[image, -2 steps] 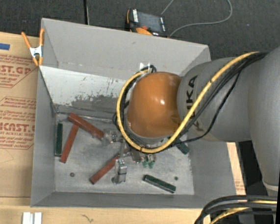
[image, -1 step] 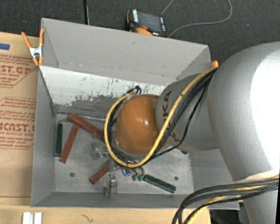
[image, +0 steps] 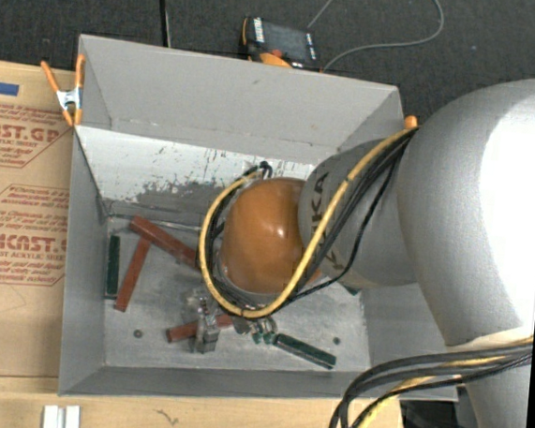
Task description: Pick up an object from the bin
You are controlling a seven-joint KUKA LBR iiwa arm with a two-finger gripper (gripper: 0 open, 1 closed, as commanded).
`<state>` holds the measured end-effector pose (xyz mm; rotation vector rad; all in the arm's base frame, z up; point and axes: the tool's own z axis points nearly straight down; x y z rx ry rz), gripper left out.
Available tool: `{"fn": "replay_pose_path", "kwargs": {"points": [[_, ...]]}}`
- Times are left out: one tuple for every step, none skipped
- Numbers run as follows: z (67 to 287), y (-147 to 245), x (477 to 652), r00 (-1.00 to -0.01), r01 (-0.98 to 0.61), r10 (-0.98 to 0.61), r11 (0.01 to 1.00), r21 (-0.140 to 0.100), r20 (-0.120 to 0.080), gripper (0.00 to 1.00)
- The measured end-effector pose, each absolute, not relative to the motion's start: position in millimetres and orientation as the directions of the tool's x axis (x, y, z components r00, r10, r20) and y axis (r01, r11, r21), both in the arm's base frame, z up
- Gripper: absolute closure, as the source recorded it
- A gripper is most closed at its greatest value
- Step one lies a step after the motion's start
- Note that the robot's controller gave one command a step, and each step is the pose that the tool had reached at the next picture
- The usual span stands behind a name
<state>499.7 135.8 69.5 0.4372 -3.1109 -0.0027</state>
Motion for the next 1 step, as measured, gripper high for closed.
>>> {"fn": "replay_pose_path", "kwargs": {"points": [[207.3,147.2,512.9,-0.961,-0.277,-0.277,0.961,0.000,-0.010,1.00]]}}
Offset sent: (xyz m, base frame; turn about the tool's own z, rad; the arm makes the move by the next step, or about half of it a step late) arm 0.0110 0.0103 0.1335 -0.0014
